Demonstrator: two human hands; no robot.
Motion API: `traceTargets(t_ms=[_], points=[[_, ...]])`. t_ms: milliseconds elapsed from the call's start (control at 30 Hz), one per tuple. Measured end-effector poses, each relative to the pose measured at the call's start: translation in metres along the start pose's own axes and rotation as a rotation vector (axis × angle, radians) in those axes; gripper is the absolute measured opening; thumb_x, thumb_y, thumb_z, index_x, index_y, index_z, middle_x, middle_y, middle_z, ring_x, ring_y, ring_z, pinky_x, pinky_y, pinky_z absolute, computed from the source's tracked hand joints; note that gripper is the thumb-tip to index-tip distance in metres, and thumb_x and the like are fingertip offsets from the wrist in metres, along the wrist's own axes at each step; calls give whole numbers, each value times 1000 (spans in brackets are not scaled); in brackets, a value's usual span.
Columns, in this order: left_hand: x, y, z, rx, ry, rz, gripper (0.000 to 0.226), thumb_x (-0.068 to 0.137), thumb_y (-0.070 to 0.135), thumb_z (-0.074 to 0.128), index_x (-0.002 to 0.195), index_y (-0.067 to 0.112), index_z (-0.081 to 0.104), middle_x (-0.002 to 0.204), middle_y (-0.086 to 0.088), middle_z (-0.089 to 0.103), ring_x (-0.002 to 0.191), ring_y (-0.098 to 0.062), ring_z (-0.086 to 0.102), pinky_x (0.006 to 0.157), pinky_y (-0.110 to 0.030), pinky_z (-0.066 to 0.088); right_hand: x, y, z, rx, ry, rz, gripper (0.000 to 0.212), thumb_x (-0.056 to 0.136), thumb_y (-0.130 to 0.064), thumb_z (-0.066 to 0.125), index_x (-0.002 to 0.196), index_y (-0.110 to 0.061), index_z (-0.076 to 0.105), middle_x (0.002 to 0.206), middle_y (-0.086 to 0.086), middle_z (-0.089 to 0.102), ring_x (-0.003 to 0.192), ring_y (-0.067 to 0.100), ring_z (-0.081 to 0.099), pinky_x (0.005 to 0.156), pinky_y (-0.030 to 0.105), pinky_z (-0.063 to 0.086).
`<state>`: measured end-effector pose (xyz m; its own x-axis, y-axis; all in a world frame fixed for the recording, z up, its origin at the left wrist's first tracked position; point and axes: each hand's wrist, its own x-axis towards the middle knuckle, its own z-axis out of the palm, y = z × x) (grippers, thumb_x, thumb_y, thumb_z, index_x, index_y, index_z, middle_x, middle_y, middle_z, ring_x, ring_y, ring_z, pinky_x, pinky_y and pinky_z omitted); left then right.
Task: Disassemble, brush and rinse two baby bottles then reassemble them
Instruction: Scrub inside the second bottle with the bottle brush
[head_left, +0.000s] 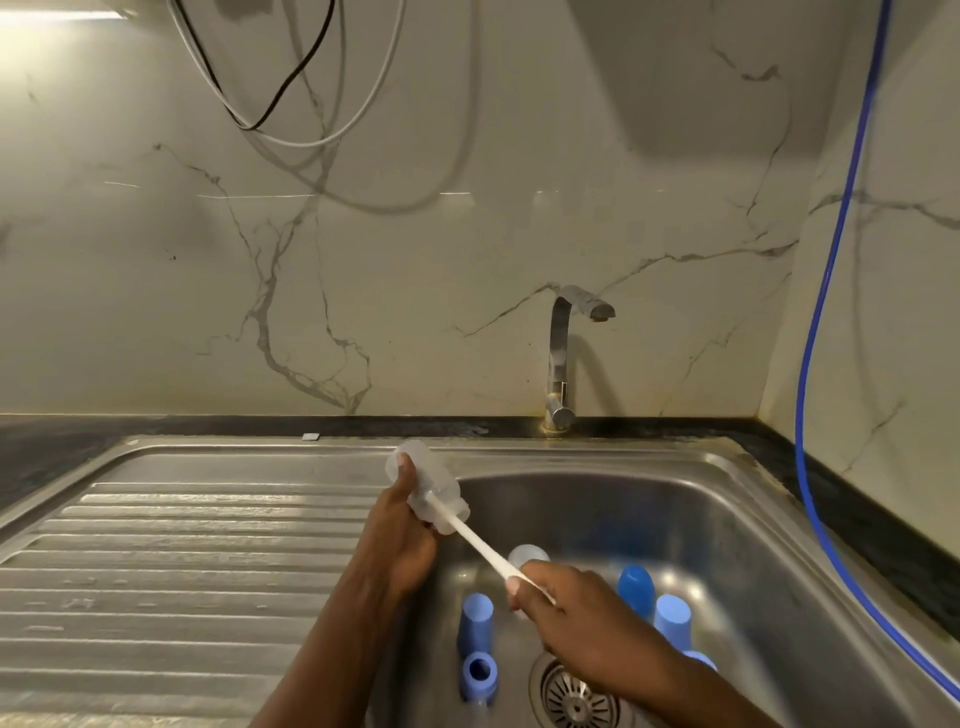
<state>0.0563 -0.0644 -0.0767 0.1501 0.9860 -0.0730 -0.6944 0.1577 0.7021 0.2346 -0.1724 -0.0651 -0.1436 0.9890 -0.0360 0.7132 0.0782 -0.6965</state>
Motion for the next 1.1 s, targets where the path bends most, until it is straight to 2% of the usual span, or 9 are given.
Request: traceTargets(t_ms=[133, 267, 367, 500, 667, 833, 933, 1000, 1100], points=[[-1, 0, -7, -5, 76, -30, 44, 102, 34, 41, 133, 3, 45, 119, -22, 59, 102, -36, 60, 81, -48, 51, 7, 15, 4, -278, 189, -94, 26, 100, -49, 33, 99, -27, 47, 92, -3, 62, 90, 23, 58, 74, 34, 42], [-1, 0, 2, 6, 0, -62, 64, 88, 60, 53, 107, -1, 57, 98, -22, 62, 90, -33, 61, 86, -49, 53, 6, 14, 7, -284, 152, -122, 28, 100, -50, 31, 102, -27, 47, 86, -2, 56, 73, 12, 54, 66, 25, 41], [3, 3, -4, -60, -43, -75, 102, 45, 57, 93, 120, -1, 56, 101, -19, 60, 86, -27, 63, 81, -42, 59, -2, -9, -1, 351, -130, 111, 35, 102, -48, 36, 101, -20, 57, 68, -4, 46, 43, 0, 42, 44, 12, 33], [3, 6, -7, -193, -143, -56, 106, 43, 46, 96, 129, 3, 51, 106, -19, 60, 93, -29, 62, 87, -46, 56, -11, -22, -18, 852, -450, 312, 39, 102, -45, 38, 111, -12, 58, 58, 0, 37, 36, 4, 31, 33, 14, 27], [2, 5, -2, -137, 105, -32, 55, 99, 38, 48, 136, -3, 44, 114, -25, 61, 101, -34, 61, 88, -44, 51, 5, 3, -2, -73, 105, -14, 27, 101, -47, 37, 95, -26, 52, 77, -4, 57, 67, 8, 53, 69, 28, 45], [0, 5, 1, -121, -6, -57, 62, 90, 50, 46, 120, -3, 53, 118, -31, 60, 110, -42, 58, 85, -51, 50, 6, 8, 4, -226, 144, -77, 22, 102, -46, 33, 97, -29, 46, 92, -3, 57, 73, 12, 46, 71, 24, 40], [4, 7, 3, -136, -174, -46, 59, 89, 48, 55, 109, -7, 56, 92, -25, 69, 87, -34, 67, 81, -44, 53, -1, -4, 2, 22, -2, -27, 31, 102, -45, 37, 99, -21, 56, 76, -5, 51, 57, 1, 49, 54, 13, 39], [5, 6, -4, -146, -88, -91, 88, 64, 56, 83, 123, -1, 50, 92, -18, 67, 76, -27, 68, 71, -40, 60, -7, -19, -7, 389, -216, 158, 33, 103, -43, 37, 102, -17, 57, 64, -3, 43, 39, 0, 43, 42, 11, 33], [0, 6, -12, -219, -75, -85, 115, 38, 47, 97, 132, 2, 49, 108, -19, 61, 91, -29, 63, 79, -46, 61, -15, -30, -21, 822, -486, 305, 38, 103, -42, 36, 110, -12, 57, 57, -1, 36, 34, 2, 31, 33, 12, 27]])
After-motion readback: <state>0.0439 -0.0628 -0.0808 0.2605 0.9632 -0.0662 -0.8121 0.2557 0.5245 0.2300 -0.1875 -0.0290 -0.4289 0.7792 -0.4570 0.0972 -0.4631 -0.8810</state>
